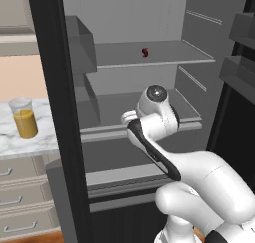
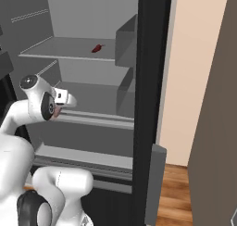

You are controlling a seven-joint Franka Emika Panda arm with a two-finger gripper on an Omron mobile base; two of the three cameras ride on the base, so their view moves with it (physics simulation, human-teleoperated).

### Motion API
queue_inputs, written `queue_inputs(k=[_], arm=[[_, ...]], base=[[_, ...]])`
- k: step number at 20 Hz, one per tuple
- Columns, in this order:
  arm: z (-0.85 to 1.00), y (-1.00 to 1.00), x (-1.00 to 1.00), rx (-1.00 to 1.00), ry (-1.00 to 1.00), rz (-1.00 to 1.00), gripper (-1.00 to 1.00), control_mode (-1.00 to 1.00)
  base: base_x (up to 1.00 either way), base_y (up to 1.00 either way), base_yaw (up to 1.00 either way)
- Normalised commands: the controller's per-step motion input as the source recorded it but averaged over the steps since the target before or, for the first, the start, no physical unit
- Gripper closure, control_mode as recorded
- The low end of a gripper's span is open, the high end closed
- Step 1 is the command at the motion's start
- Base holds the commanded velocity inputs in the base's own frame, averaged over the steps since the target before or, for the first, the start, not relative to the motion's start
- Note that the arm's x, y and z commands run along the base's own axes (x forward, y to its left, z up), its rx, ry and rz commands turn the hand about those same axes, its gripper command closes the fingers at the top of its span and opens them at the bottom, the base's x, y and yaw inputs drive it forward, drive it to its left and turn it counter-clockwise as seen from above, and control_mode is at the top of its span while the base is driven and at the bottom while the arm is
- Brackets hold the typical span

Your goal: Move the chili pepper and sausage from the second highest shelf to the top shelf to make space. Then, place the pitcher from the counter on the cleared second highest shelf.

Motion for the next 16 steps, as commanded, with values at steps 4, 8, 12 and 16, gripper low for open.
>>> queue_inputs(k=[4,8,12,16], arm=[[0.98,0.00,-0.12,0.00,-0.24,0.01,1.00,-1.00],[0.93,0.00,0.00,0.00,-0.20,0.01,1.00,-1.00],[0.84,0.00,0.00,0.00,-0.09,0.00,1.00,-1.00],[0.74,0.00,0.11,0.00,-0.01,0.01,1.00,-1.00]], base=[[0.00,0.00,0.00],[0.00,0.00,0.00],[0.00,0.00,0.00],[0.00,0.00,0.00]])
